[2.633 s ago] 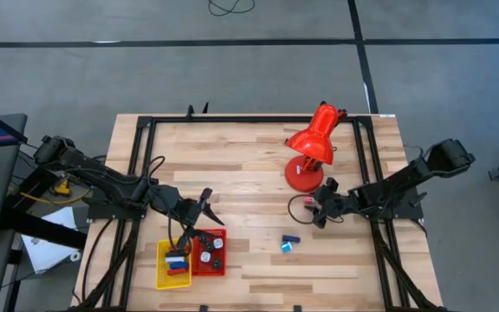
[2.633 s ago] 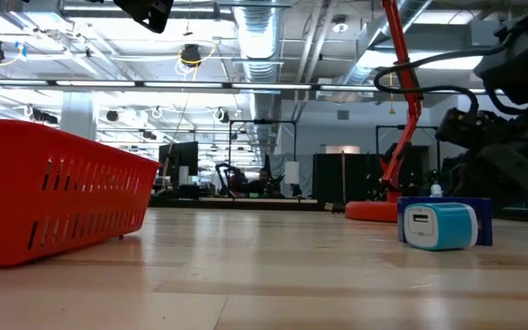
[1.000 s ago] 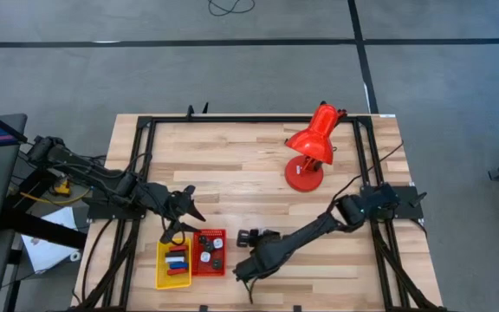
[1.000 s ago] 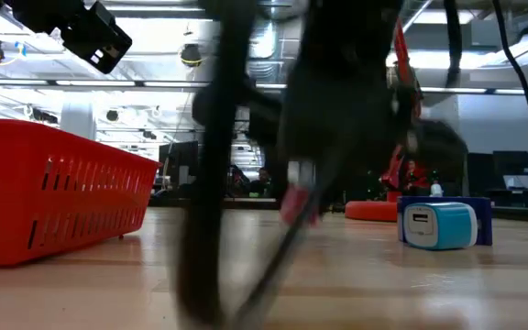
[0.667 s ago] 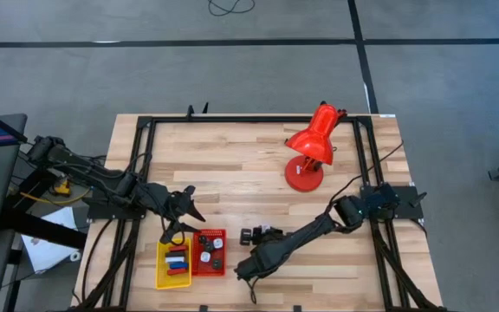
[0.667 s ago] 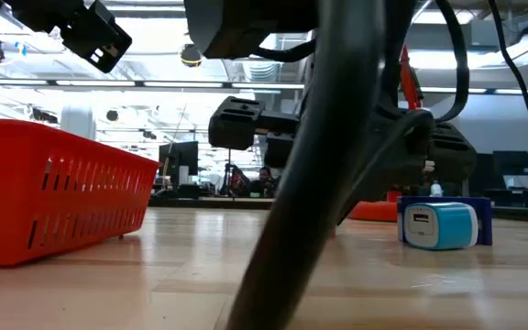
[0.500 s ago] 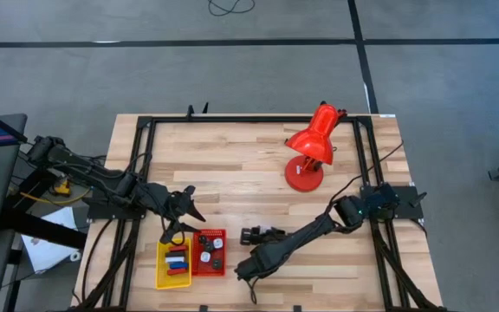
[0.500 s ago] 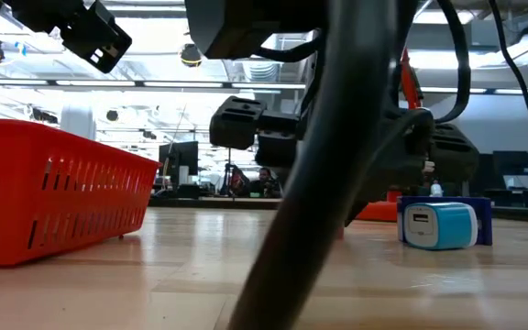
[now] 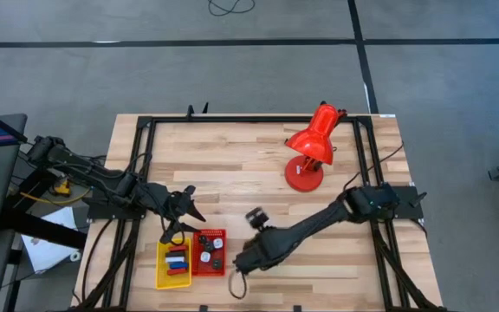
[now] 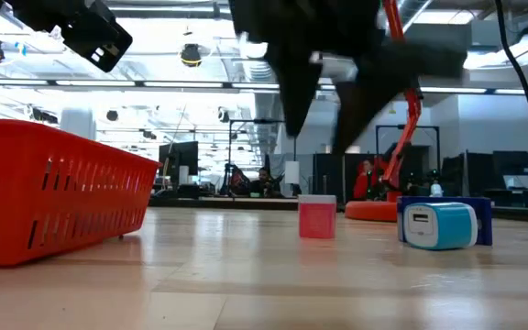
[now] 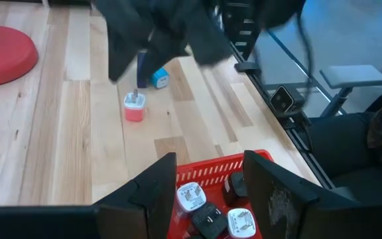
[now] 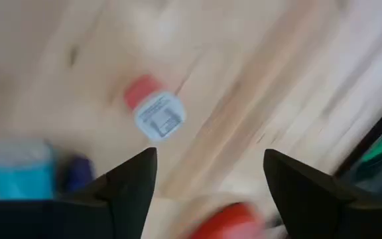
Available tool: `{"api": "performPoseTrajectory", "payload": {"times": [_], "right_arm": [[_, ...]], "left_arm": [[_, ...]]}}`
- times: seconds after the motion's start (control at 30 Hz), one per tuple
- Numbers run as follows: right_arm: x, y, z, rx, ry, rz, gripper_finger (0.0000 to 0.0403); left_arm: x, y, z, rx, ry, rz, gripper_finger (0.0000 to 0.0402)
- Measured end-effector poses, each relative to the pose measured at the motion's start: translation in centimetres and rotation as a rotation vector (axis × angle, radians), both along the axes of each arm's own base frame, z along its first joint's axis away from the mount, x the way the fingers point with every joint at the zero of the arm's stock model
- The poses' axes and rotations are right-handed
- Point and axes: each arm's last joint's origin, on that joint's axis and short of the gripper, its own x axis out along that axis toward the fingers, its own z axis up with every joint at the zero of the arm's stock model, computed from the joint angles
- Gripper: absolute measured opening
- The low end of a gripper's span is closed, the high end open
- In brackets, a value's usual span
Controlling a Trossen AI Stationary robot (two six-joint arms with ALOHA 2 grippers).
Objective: Pick & Place Office items
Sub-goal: Put the pink charger adapter into the red bin
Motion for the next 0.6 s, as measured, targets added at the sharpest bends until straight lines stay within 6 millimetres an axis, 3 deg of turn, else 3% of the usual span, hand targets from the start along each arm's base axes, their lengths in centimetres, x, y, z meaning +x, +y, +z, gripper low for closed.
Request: {"api": "performPoseTrajectory", "payload": {"times": [0.13, 0.27, 0.43, 0.6], "right_arm": [[-1.2, -0.4, 2.8, 0.090, -0.290, -0.378, 0.0270], [-4.4, 0.7, 2.8, 0.076, -0.449, -0.565, 0.0270], [-8.2, 2.6, 1.4, 0.319, -0.644, -0.647, 0.0270], [-10.3, 2.7, 0.7, 0.581, -0.844, -0.559, 0.0270]], "left_arm": [[0.0, 0.0, 0.0, 0.001, 0.000, -0.001, 0.0169], [0.0, 0.0, 0.0, 0.001, -0.002, -0.001, 0.0169], [0.0, 0.0, 0.0, 0.001, -0.002, -0.001, 0.0169], [0.1, 0.0, 0.1, -0.003, -0.012, -0.001, 0.0169]]}}
